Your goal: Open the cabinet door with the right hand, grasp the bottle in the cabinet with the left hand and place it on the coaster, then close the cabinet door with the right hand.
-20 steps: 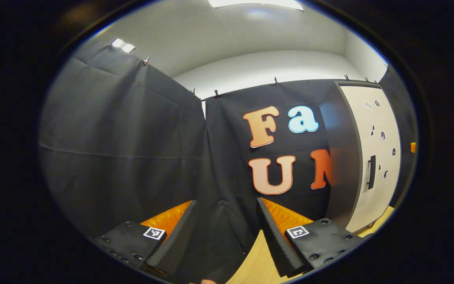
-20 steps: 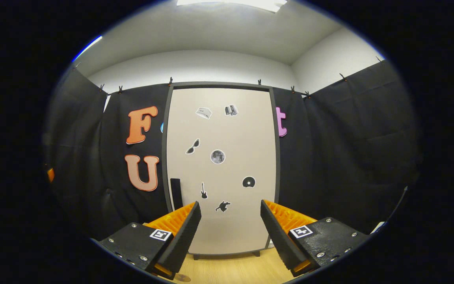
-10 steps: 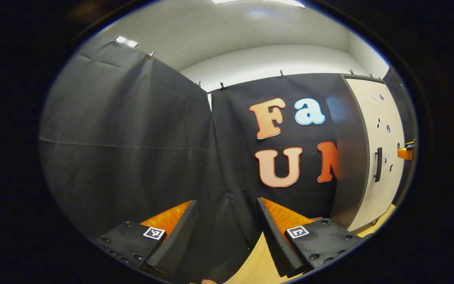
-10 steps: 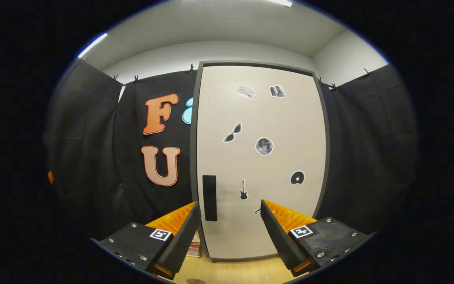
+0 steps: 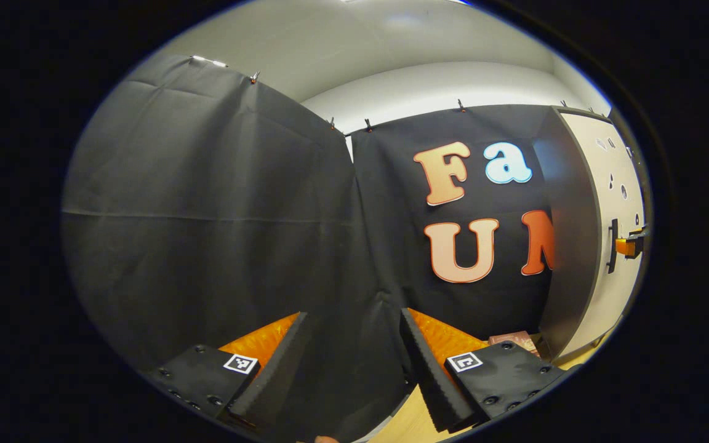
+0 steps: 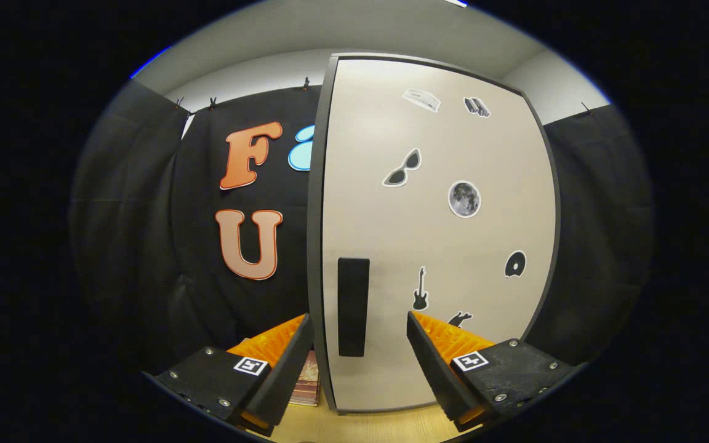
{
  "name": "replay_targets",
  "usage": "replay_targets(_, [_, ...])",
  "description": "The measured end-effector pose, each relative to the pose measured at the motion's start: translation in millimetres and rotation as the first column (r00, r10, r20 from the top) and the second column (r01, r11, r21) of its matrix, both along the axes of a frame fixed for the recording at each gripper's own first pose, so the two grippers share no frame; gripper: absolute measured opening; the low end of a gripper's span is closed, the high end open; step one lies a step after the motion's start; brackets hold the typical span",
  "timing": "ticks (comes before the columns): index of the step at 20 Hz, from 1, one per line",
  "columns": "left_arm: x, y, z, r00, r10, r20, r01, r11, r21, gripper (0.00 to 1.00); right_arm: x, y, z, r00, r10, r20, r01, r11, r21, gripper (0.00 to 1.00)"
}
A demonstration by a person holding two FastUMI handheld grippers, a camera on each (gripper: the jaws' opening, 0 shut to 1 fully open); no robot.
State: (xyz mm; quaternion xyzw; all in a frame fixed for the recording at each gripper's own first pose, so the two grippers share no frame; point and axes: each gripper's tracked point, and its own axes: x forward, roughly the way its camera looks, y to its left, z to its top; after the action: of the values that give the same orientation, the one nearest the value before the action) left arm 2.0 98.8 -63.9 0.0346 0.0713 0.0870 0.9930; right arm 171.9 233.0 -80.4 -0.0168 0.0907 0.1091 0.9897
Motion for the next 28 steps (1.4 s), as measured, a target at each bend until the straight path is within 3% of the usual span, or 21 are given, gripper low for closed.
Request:
replay_targets(3, [-0.3,9.6,-3.6,1.000,0.017,-0.009,-0.017,1.000,0.007,0.99,17.2,8.1,-7.3,1.000,-0.007,-0.013,0.007,1.000,0.006,0.93])
replay_targets(4, [1.2,11.8,-4.4,1.000,0.023,-0.011,-0.023,1.000,0.009,0.94,23.2,10.0,-8.9,1.000,-0.009,-0.019,0.009,1.000,0.010,0.93])
replay_targets(6, [3.6,18.5,-4.7,0.999,0.035,-0.014,-0.035,0.999,0.016,0.94,31.0,11.8,-13.8,0.999,-0.020,-0.028,0.020,1.000,0.007,0.88])
replay_targets(12, [0.1,34.0,-12.5,0.998,0.060,-0.030,-0.059,0.998,0.026,0.94,45.3,16.7,-27.1,0.998,-0.040,-0.047,0.039,0.999,-0.013,0.63])
replay_targets(15, [-4.4,37.3,-15.8,0.997,0.063,-0.038,-0.062,0.998,0.024,0.94,47.9,12.3,-28.2,0.997,-0.061,-0.043,0.061,0.998,-0.015,0.38])
replay_targets(22, [-15.0,35.3,-17.7,0.998,0.057,-0.033,-0.057,0.998,0.010,0.94,37.6,11.7,-25.5,1.000,-0.002,-0.008,0.002,1.000,-0.020,0.29])
replay_targets(28, [-22.3,20.5,-10.7,0.999,0.034,-0.022,-0.034,0.999,-0.005,0.94,11.1,7.0,-13.6,0.997,0.074,-0.023,-0.073,0.997,0.032,0.22])
